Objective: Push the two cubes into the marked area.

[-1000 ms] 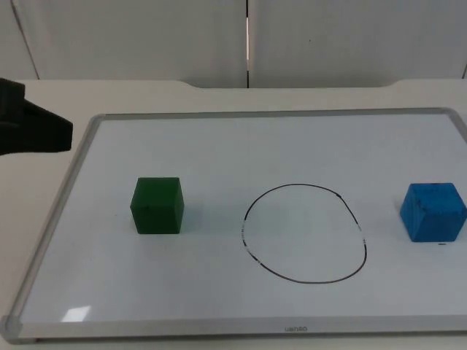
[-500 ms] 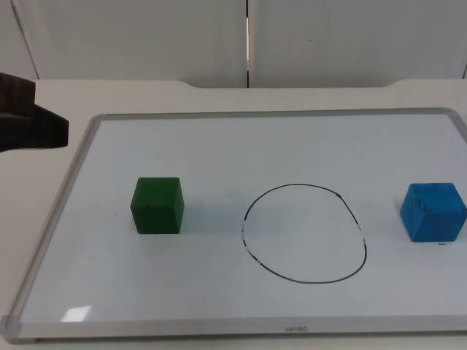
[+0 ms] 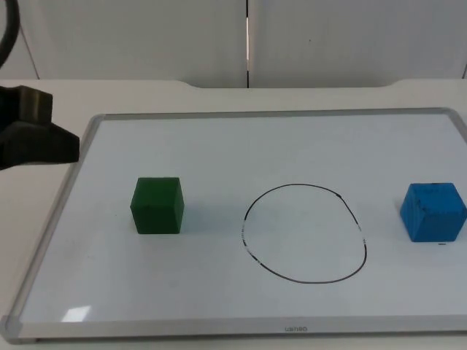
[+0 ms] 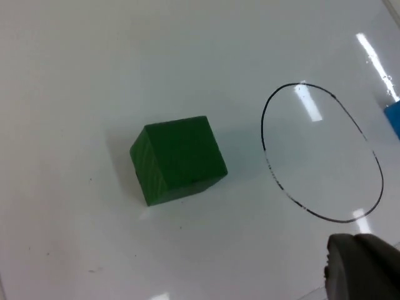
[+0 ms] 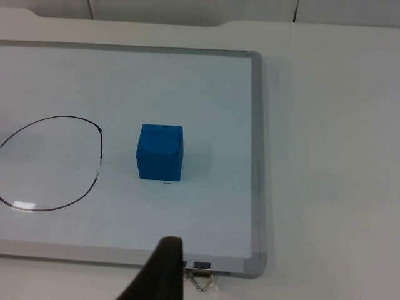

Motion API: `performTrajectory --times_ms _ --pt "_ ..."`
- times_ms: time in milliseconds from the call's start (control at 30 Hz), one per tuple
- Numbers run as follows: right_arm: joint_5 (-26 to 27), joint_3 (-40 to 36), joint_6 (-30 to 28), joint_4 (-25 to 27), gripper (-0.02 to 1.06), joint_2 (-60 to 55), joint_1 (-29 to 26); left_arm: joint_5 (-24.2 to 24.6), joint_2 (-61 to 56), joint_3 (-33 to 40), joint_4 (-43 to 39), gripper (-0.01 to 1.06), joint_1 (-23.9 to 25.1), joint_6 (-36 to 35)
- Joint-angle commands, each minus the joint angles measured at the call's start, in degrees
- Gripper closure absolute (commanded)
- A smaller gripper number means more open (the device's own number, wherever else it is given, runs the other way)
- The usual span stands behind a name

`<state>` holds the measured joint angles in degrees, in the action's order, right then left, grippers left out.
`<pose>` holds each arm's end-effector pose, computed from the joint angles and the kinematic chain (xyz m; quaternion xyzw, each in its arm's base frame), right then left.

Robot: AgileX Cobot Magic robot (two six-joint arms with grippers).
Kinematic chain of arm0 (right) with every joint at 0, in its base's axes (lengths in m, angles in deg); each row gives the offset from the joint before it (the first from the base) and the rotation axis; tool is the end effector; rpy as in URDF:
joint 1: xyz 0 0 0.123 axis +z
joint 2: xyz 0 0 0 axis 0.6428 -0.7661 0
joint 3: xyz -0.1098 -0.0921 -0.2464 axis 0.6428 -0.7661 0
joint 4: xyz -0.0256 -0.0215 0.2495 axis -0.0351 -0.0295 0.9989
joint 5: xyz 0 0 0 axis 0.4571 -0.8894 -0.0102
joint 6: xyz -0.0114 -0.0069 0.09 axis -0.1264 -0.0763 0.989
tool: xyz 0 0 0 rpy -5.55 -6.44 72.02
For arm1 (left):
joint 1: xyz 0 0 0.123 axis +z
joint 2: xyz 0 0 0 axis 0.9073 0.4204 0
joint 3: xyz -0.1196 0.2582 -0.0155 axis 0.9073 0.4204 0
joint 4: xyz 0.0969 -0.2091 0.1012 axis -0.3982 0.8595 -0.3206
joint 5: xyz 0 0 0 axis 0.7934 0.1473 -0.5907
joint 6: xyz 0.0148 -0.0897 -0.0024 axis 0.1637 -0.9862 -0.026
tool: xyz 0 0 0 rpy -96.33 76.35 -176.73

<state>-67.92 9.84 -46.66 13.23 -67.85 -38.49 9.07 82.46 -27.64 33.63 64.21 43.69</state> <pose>-0.0076 0.0004 0.2814 -0.0272 0.8540 0.0009 0.5196 0.2134 -0.0523 0.2161 0.0887 0.8973 -0.2710 0.3370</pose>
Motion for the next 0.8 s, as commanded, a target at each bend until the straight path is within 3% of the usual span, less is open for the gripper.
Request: performTrajectory --times_ms 0,300,567,767 --pt "0.2 -0.4 0.1 -0.1 -0.01 0.3 -0.3 -0.8 2.0 -0.2 1.0 1.05 0.2 0.4" --pt "0.2 -0.4 0.1 -0.1 -0.01 0.3 -0.3 -2.6 9.4 -3.0 2.4 1.05 -2.4 1.5" --pt "0.2 -0.4 0.1 -0.1 -0.01 0.3 -0.3 -14.8 17.1 -3.9 4.1 1.05 -7.3 2.4" --pt "0.2 -0.4 0.1 -0.1 -0.01 0.3 -0.3 -14.6 21.2 -6.2 5.6 1.05 -7.3 2.4"
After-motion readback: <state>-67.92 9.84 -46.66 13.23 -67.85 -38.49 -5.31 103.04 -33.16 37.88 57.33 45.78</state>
